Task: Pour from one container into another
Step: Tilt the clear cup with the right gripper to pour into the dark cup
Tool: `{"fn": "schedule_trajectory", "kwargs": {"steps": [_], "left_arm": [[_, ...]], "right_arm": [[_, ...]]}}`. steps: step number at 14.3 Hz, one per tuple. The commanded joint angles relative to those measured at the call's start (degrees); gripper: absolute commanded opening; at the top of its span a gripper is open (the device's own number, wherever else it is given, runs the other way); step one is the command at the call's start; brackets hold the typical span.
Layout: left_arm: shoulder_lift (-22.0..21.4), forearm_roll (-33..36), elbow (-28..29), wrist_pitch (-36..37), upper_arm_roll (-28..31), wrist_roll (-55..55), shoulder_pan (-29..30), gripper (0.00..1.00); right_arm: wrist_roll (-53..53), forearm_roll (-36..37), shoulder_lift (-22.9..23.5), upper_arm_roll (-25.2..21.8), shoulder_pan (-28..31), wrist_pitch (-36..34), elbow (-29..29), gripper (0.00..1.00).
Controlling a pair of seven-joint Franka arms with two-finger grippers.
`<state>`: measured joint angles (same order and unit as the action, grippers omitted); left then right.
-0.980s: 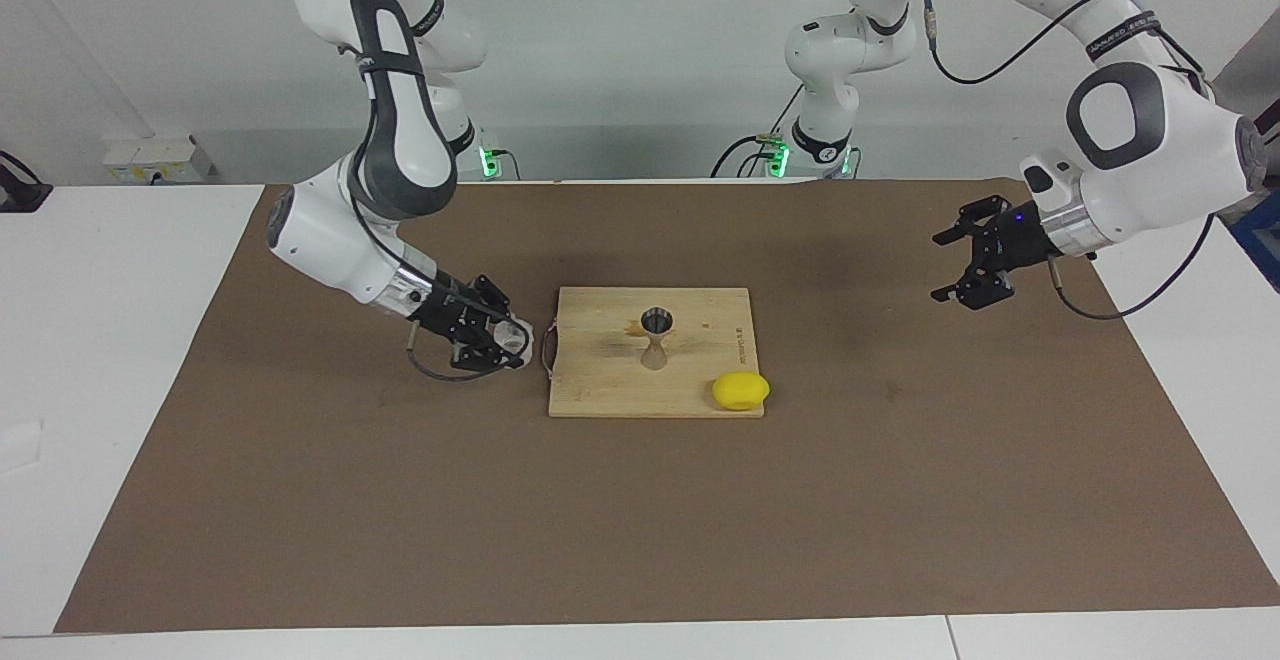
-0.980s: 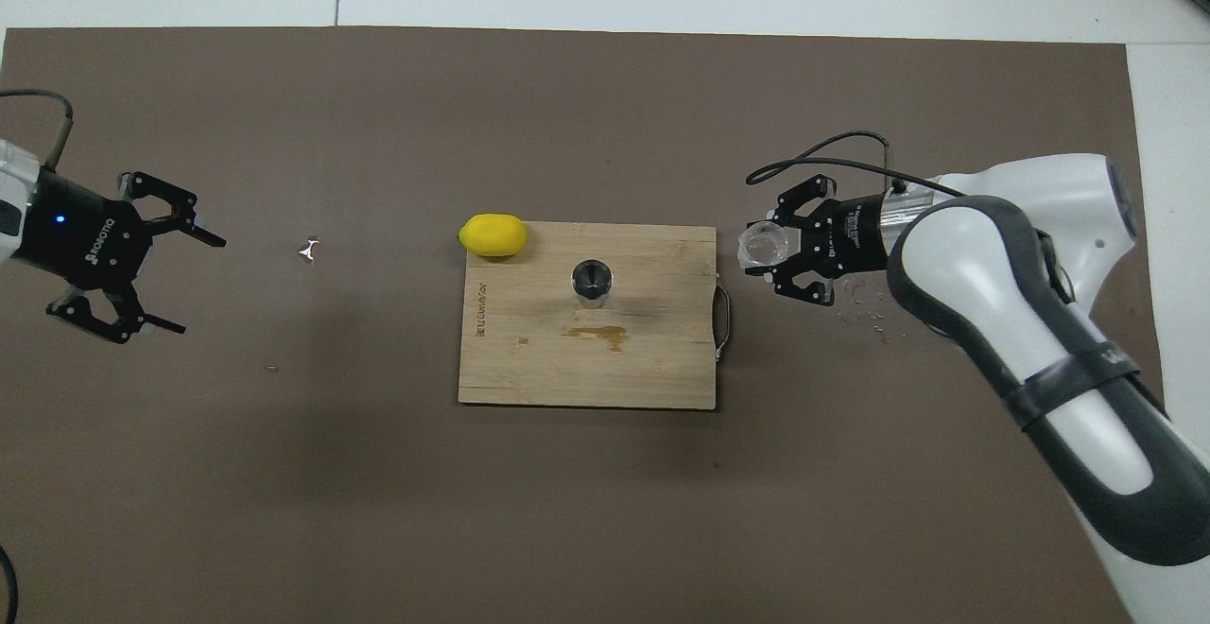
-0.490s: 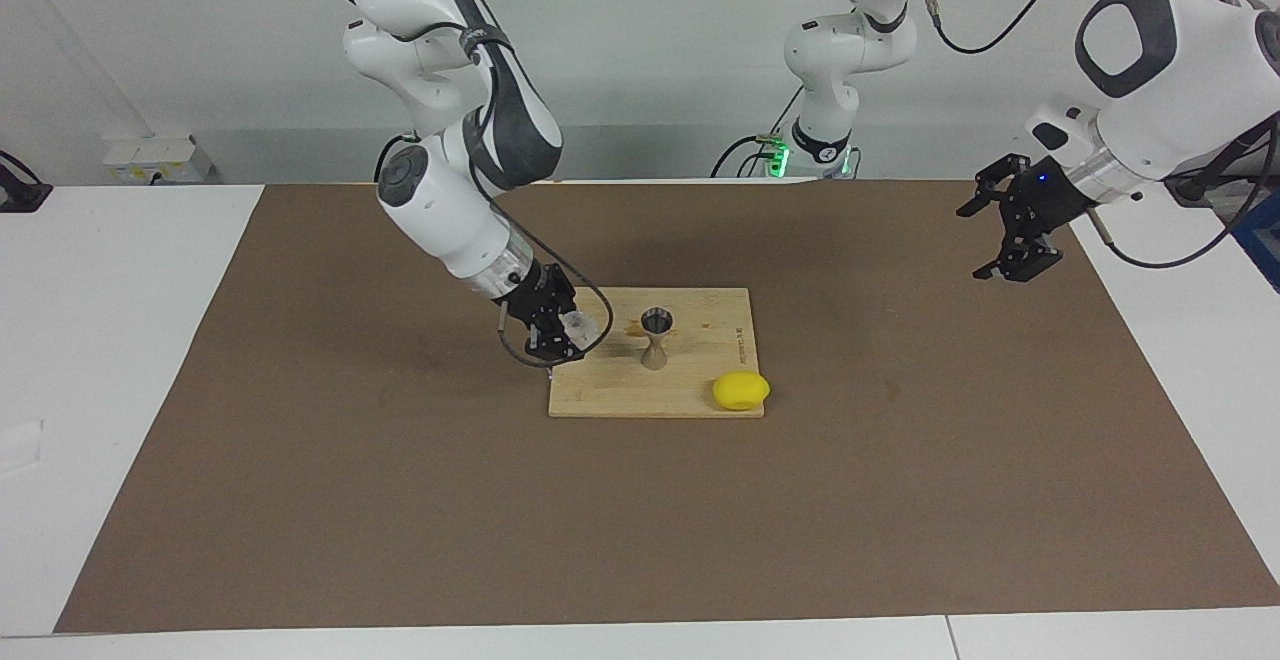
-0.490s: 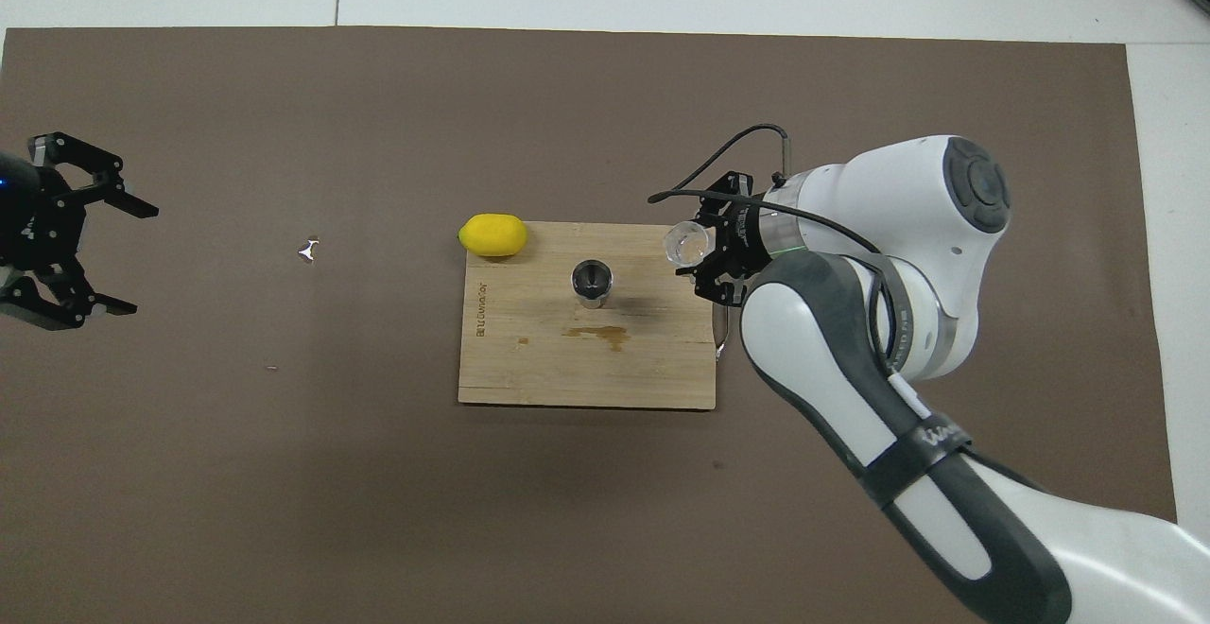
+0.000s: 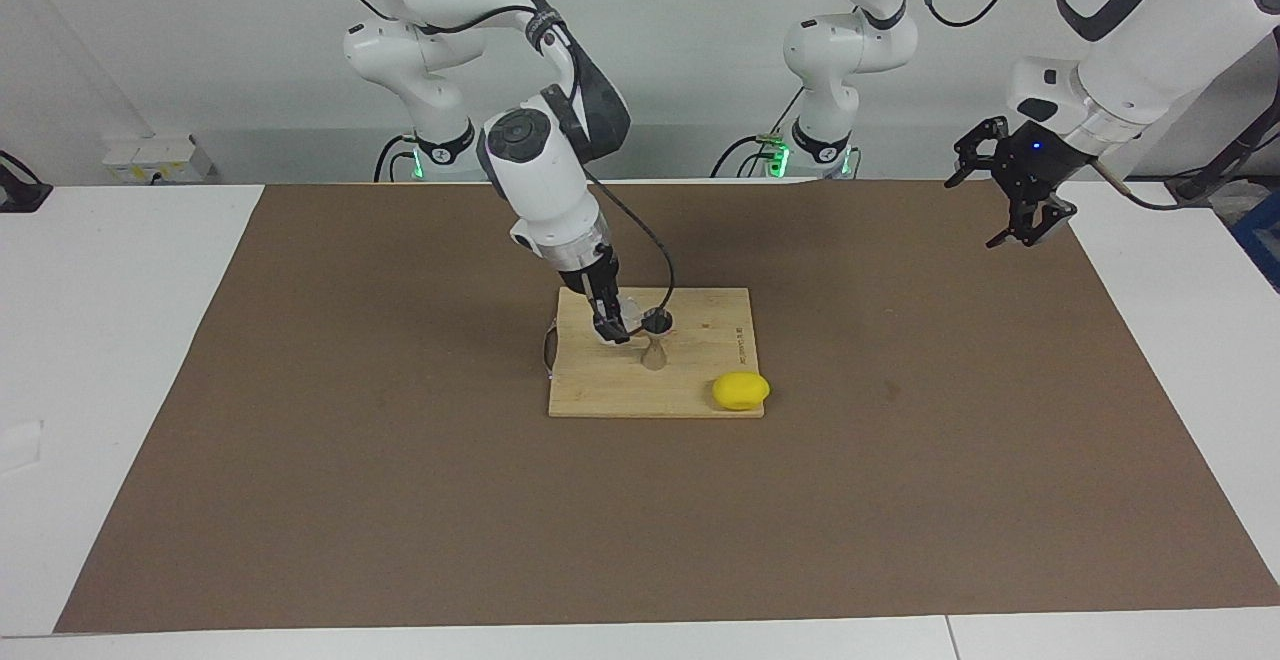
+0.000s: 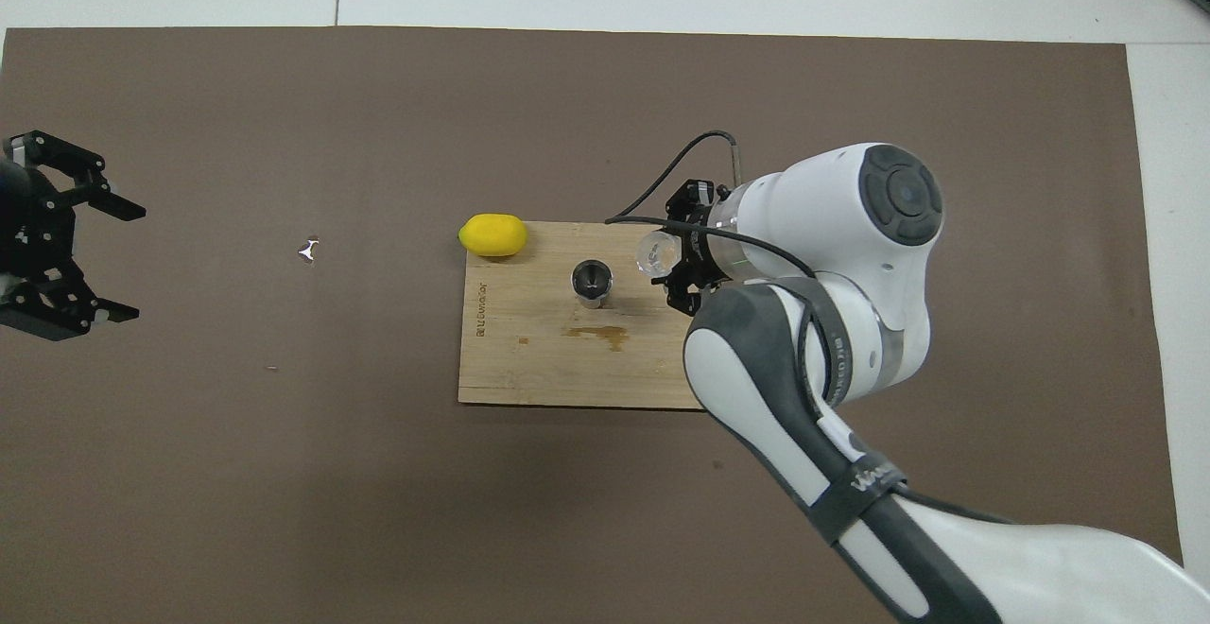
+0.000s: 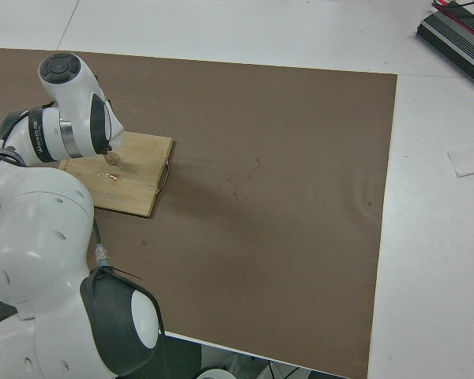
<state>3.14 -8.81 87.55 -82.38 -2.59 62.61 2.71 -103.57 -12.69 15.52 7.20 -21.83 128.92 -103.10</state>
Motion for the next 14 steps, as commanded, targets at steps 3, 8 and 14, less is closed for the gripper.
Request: {"fn": "schedule_trajectory", "kwargs": {"steps": [3,8,14], "left_arm": [[-1.6,1.2,0.3,0.4,0.6,-25.8,-0.3,1.00],[-4.3,3.3,1.6,0.4,1.1,-33.5,0.6,1.00],[-6.3,8.6,1.4,-0.8,0.8,-46.5,-0.1,1.00]], "right_arm": [[-0.8,7.1,1.3,0.1,-1.3,-4.4,4.5,0.00],[-0.7,12.8,2.8,0.1,-2.2,-4.7,7.1,0.00],[-0.8,16.8,4.3,0.0,-2.3,-4.5,9.1,0.00]]}}
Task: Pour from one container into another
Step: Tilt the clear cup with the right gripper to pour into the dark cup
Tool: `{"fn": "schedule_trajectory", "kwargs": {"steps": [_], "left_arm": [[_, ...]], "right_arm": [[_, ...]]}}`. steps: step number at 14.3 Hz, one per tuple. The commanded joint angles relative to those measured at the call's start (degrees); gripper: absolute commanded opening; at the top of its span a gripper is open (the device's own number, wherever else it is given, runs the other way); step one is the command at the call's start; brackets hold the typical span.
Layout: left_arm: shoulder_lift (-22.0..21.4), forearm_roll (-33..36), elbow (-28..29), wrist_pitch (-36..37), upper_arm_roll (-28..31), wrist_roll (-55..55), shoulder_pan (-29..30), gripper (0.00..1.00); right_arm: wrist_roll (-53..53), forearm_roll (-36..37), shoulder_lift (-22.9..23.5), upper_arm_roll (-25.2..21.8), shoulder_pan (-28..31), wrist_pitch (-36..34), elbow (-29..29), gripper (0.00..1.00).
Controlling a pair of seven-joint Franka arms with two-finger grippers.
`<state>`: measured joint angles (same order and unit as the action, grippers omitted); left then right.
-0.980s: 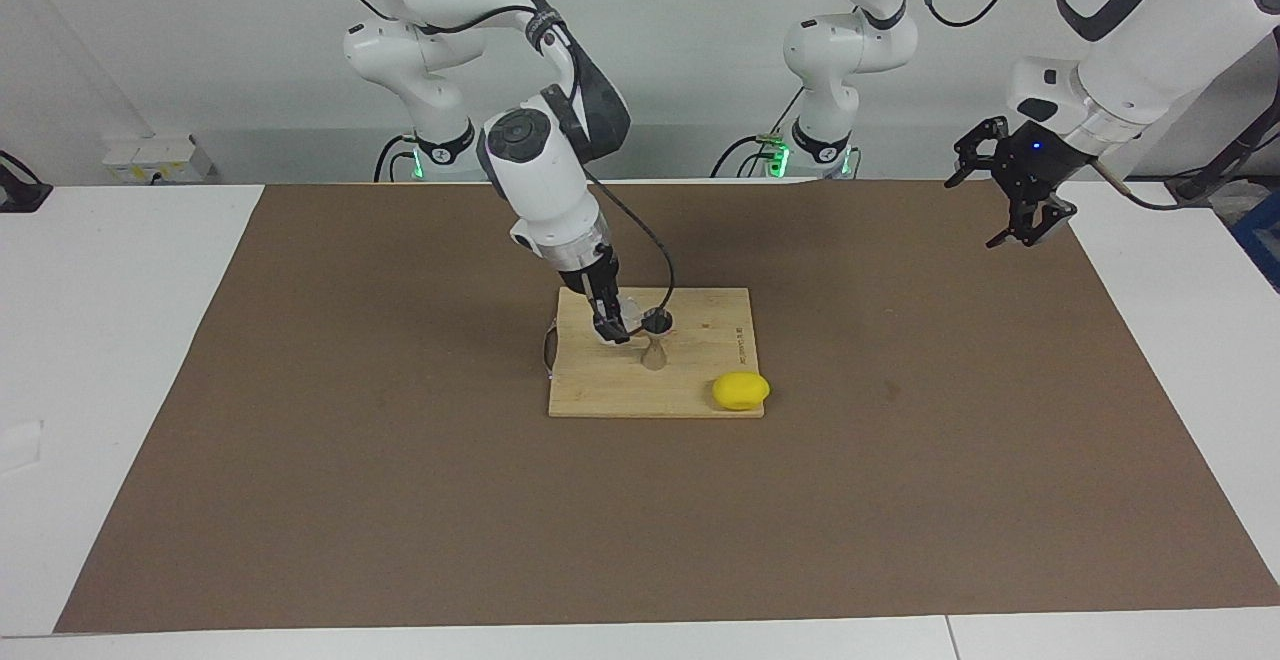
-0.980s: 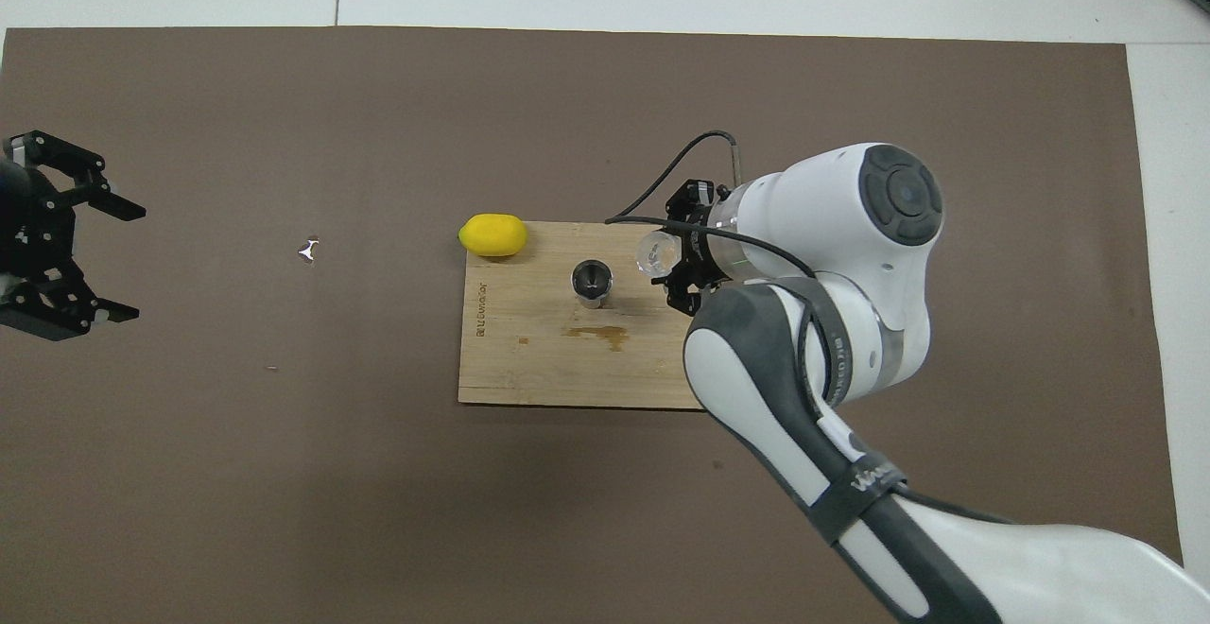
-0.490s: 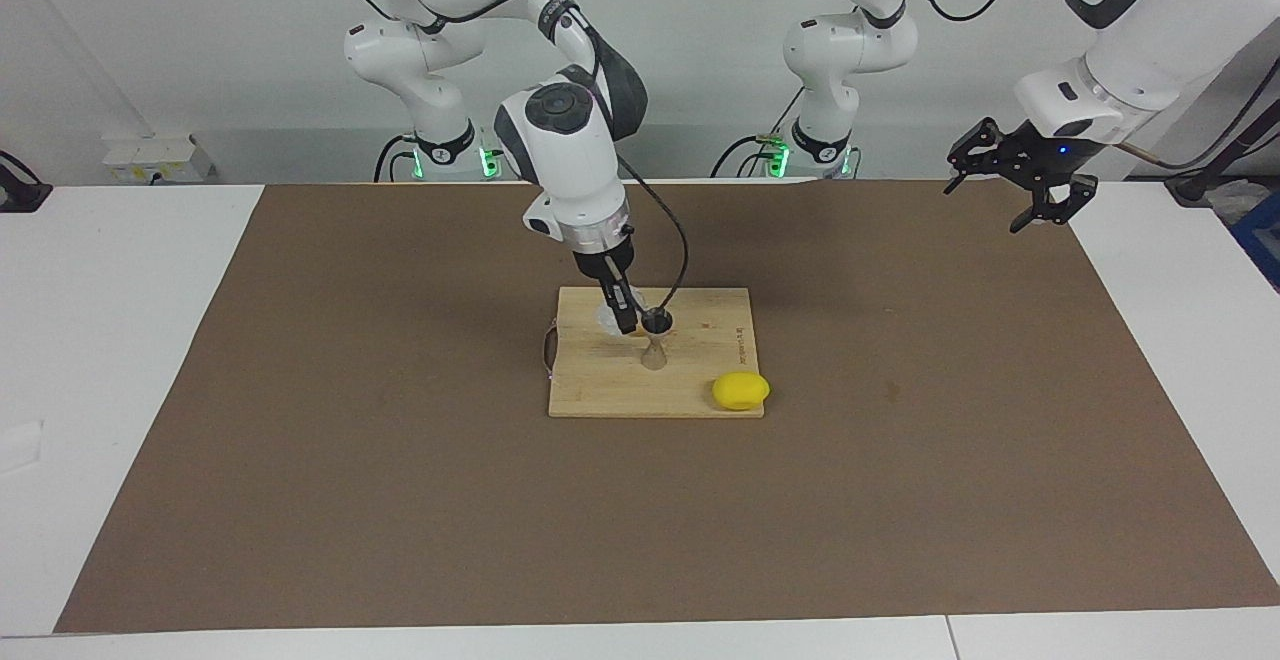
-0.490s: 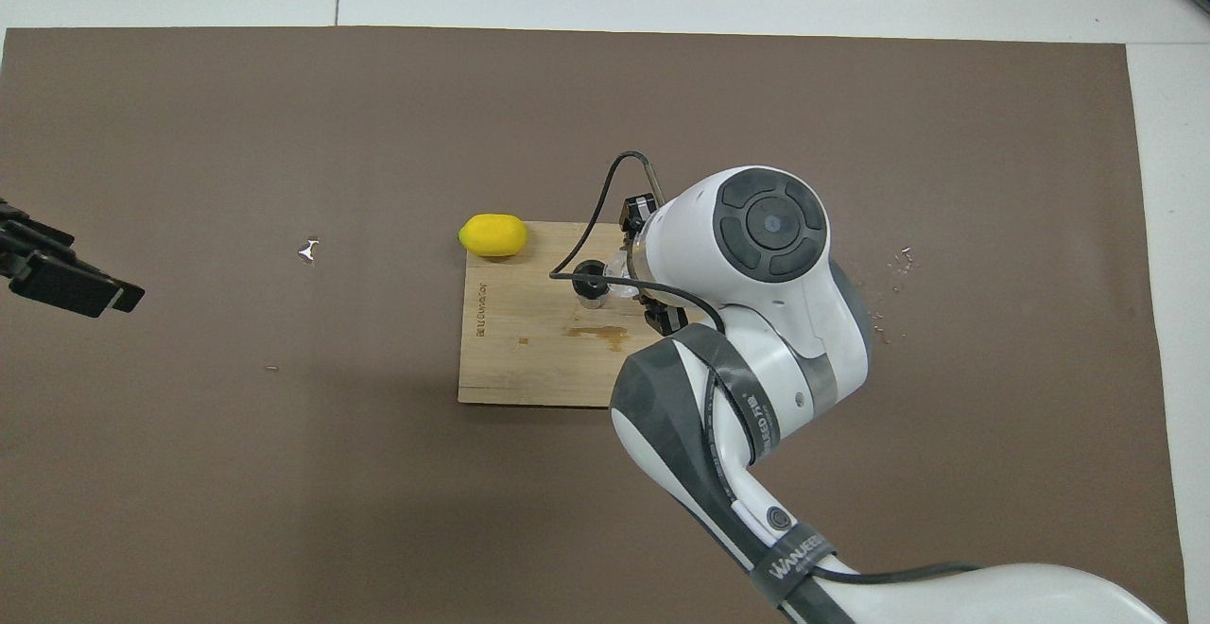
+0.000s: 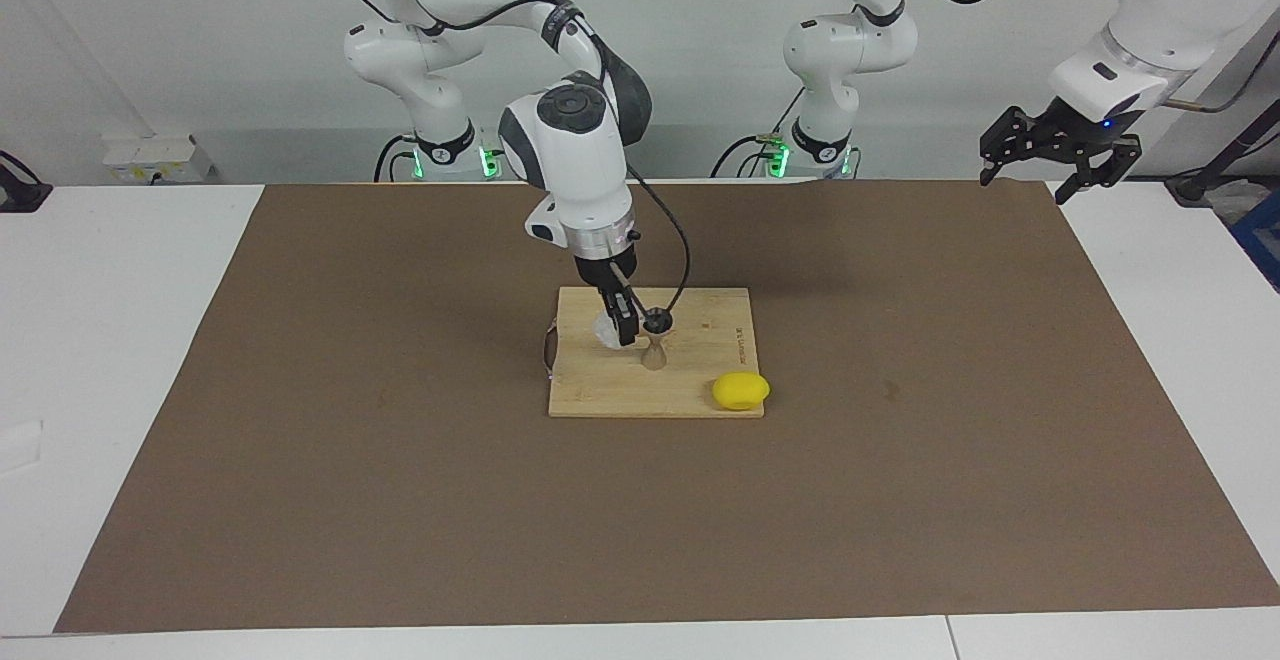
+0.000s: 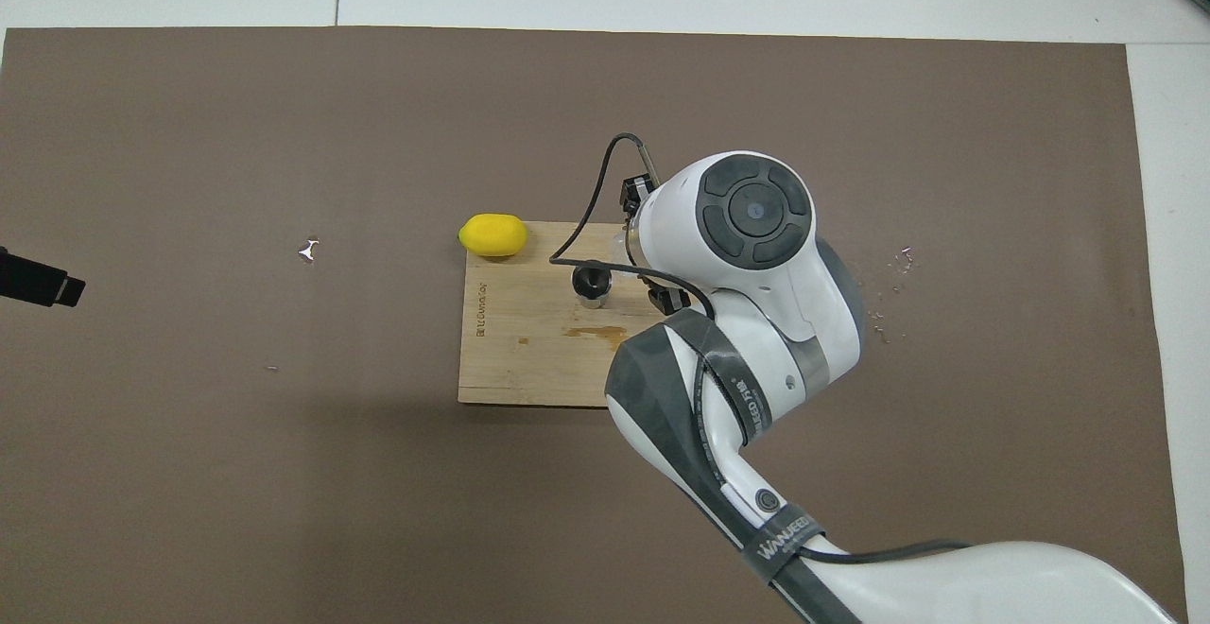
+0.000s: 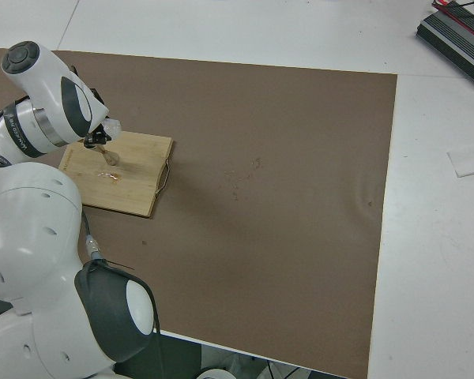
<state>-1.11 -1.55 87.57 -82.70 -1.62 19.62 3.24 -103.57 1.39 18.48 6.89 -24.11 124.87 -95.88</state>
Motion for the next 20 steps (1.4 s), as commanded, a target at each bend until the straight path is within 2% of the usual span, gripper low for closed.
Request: {"fn": "schedule_trajectory", "kwargs": {"steps": [1,13,20], "left_arm": [[-2.3,1.4,2.0,-0.6,-0.2,-3.5,-0.7,1.00],[-3.5,1.1,2.9,-0.6,0.1,-10.9,-1.7,1.00],[-4.3,1.2,5.6,-8.3,0.7,-11.5,-2.4,1.00]], "right_arm": [[-0.8,3.2,1.3,0.3,-0.2,-0.6,1.9,0.00],[-0.8,15.5,1.0,0.5,-4.5,-2.1,1.4,0.00],[-0.7,20.1,0.8,0.5,-5.5,-2.1,1.1,0.00]]}}
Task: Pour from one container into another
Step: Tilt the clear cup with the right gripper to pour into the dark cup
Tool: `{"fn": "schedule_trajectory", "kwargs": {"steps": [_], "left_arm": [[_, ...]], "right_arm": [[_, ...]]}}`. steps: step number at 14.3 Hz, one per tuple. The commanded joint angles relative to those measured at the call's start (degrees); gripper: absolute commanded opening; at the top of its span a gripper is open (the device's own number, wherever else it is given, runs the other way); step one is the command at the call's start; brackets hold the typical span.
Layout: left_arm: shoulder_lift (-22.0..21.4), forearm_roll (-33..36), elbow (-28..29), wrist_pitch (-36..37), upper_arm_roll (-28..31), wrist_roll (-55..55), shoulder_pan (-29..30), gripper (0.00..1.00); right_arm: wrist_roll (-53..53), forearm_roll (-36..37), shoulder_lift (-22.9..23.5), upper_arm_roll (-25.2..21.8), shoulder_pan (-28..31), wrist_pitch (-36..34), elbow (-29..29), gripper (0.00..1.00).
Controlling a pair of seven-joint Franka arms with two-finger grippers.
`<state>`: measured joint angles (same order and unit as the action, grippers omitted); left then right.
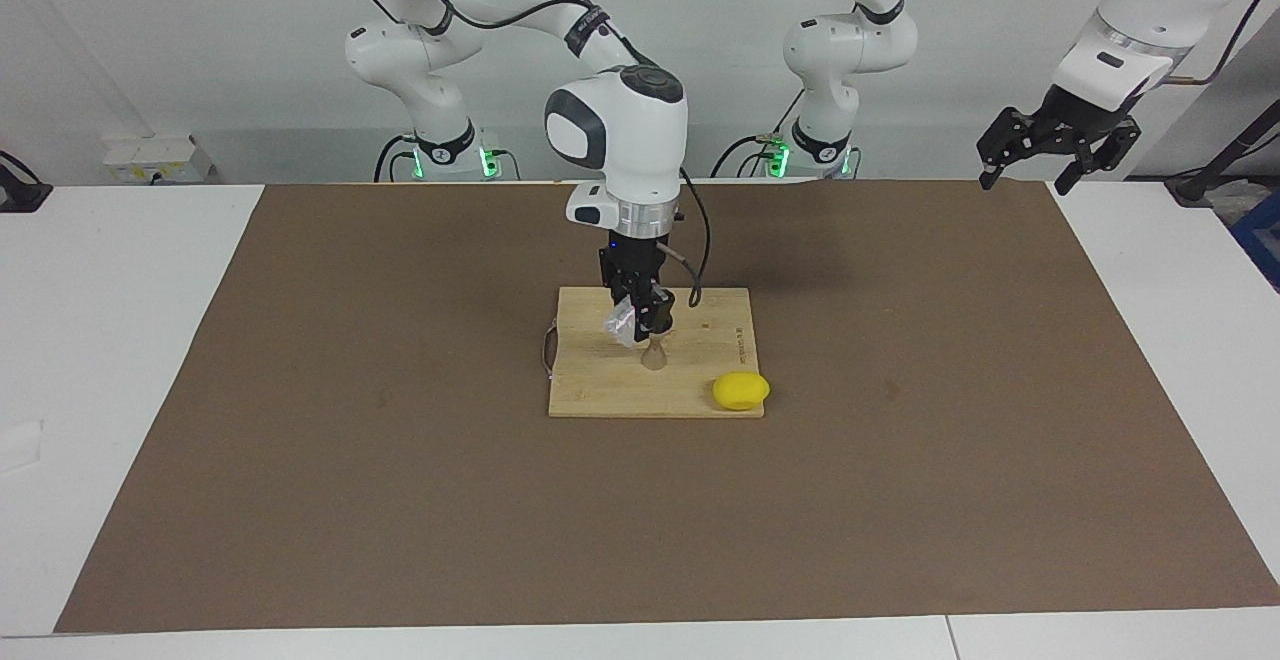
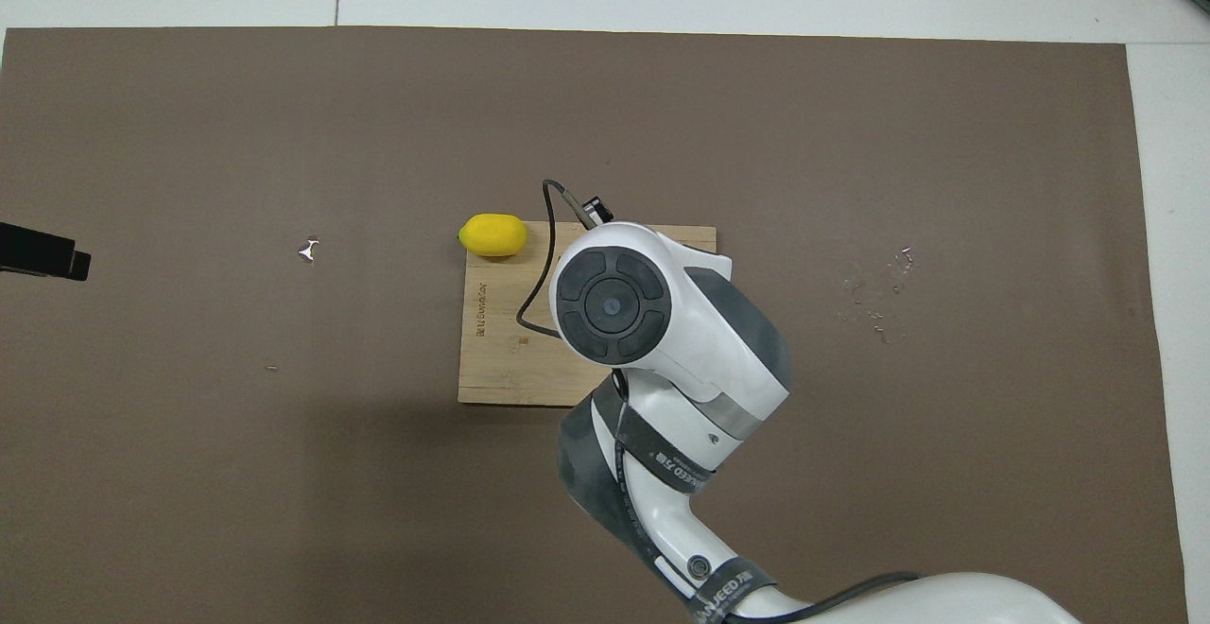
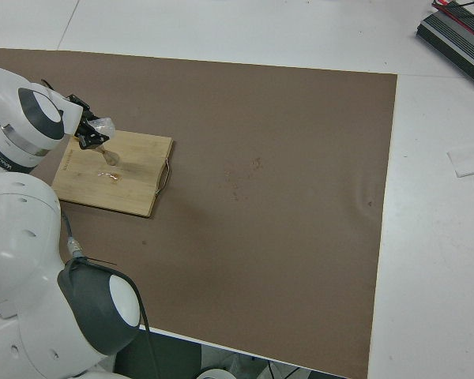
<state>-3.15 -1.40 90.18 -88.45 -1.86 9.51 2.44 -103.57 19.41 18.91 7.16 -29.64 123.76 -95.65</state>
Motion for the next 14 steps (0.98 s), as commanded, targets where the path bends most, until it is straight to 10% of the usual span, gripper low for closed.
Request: {"fn": "schedule_trajectory", "kwargs": {"steps": [1,14], "left_arm": [[-2.3,1.0,3.9,-3.8,1.0,-3.8,-1.9,1.00],[-2.6,1.3,3.9,-3.6,2.0,-6.8,-3.1,1.00]], "right_arm": [[-0.6,2.3,0.3,0.3,0.0,-1.0,0.9,0.00],[-0.5,4.1,0.1,0.4,-1.1,-1.2,1.2,0.00]]}}
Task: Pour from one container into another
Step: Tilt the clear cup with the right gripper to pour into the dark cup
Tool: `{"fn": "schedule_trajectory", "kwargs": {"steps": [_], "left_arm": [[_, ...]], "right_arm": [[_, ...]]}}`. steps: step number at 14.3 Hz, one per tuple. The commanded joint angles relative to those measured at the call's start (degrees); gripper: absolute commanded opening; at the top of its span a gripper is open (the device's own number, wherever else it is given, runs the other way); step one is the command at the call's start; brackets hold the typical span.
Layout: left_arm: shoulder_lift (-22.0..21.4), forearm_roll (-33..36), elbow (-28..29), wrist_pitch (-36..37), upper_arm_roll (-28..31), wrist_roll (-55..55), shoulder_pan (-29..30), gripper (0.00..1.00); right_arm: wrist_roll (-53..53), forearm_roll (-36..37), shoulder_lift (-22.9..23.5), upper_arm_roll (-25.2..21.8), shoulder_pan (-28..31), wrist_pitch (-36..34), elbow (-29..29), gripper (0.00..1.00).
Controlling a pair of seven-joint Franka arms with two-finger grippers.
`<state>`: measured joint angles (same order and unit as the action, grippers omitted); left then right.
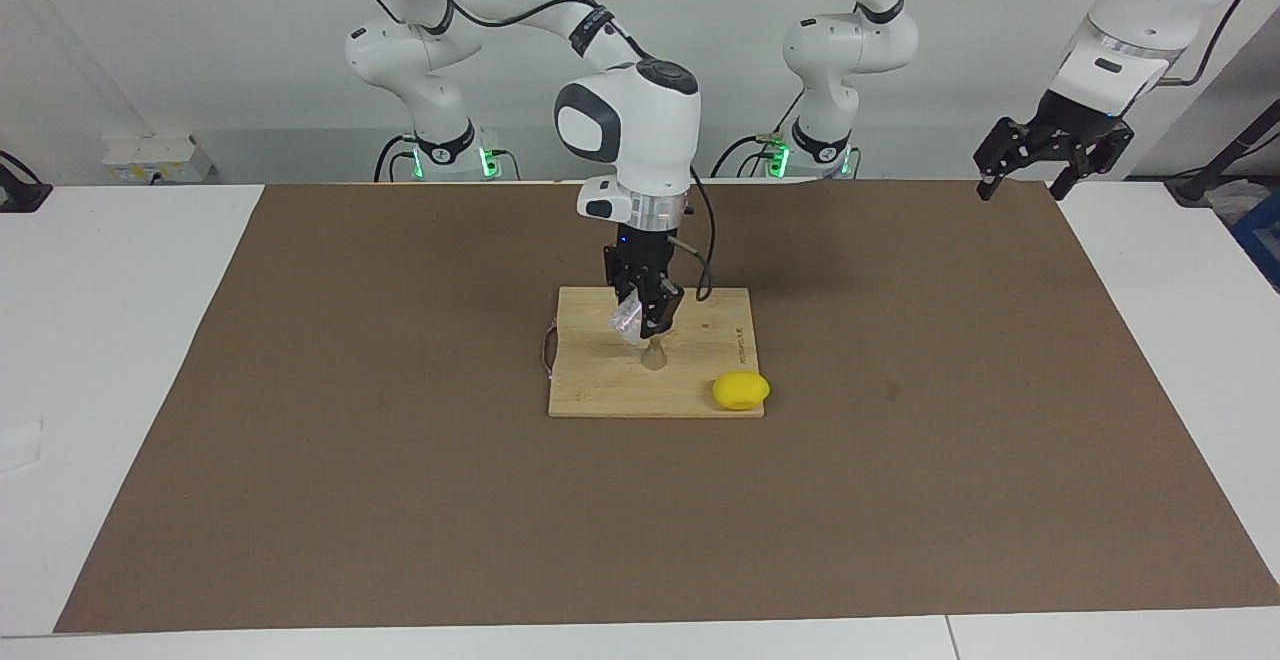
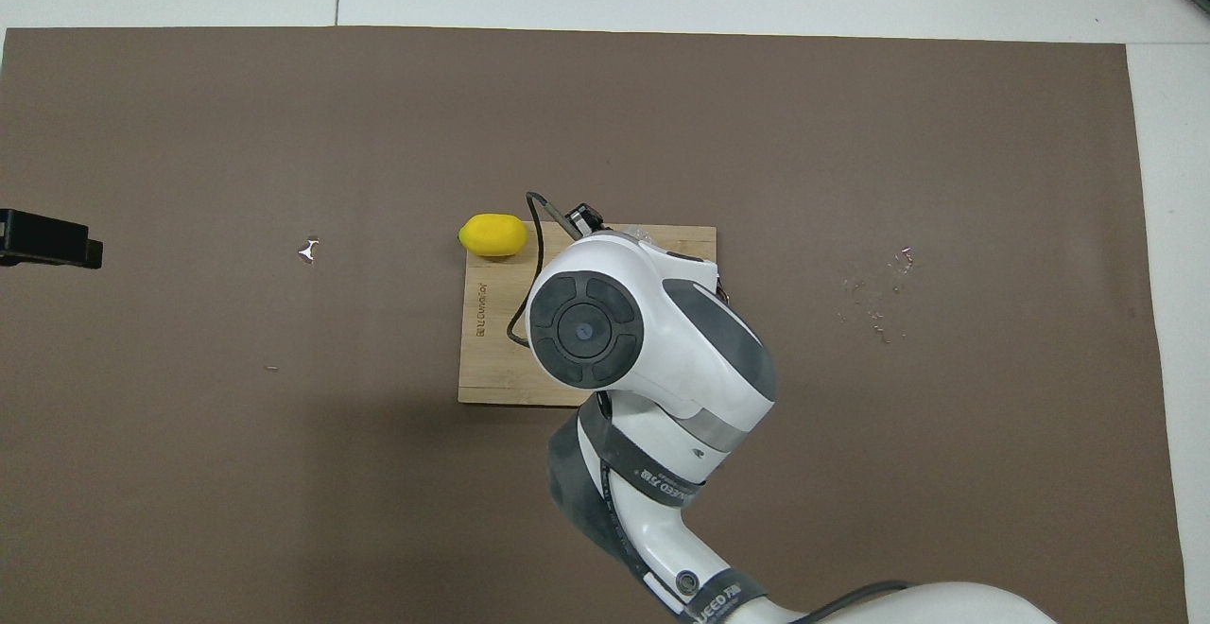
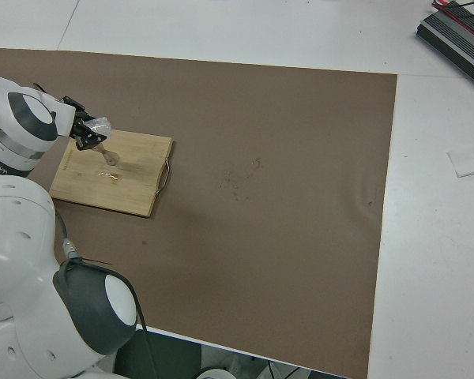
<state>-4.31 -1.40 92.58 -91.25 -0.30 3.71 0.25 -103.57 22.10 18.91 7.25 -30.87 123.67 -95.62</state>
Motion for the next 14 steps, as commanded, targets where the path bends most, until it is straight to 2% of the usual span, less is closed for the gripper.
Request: {"fn": "schedule_trajectory", "kwargs": {"steps": [1,2,5,9,11,14], "left_arm": [[-1.5,1.3,1.5,-0.7,0.5,-1.0,-0.6,1.00],[-1.5,1.3,1.6,-0.7,0.5,-1.0,-0.5,1.00],[-1.7,5.2,1.9,0.0,0.4,-1.0,-0.8,1.00],[-1.7,5.1,1.9,-1.0,0.2,-1.3,-1.0,1.00],[-1.7,5.1,2.0,-1.2,0.2,-1.5,-0.7,1.00],[-1.7,4.7,2.1,-1.5,0.2,-2.6,-0.4,1.00]], "right_arm": [[-0.5,0.8,0.1,0.3,0.3,-1.2,1.2,0.00],[-0.7,0.5,0.1,0.5,0.5,-1.3,1.2,0.00],[-0.4,-7.7,0.1,0.4,1.5,-1.2,1.2,0.00],[-0.4,-14.3,0.3,0.4,3.4,-0.5,0.8,0.00],[-0.4,-14.9,0.4,0.5,4.8,-0.6,0.7,0.00],[0.6,-21.4,0.5,0.5,7.7,0.1,-0.2,0.00]]}}
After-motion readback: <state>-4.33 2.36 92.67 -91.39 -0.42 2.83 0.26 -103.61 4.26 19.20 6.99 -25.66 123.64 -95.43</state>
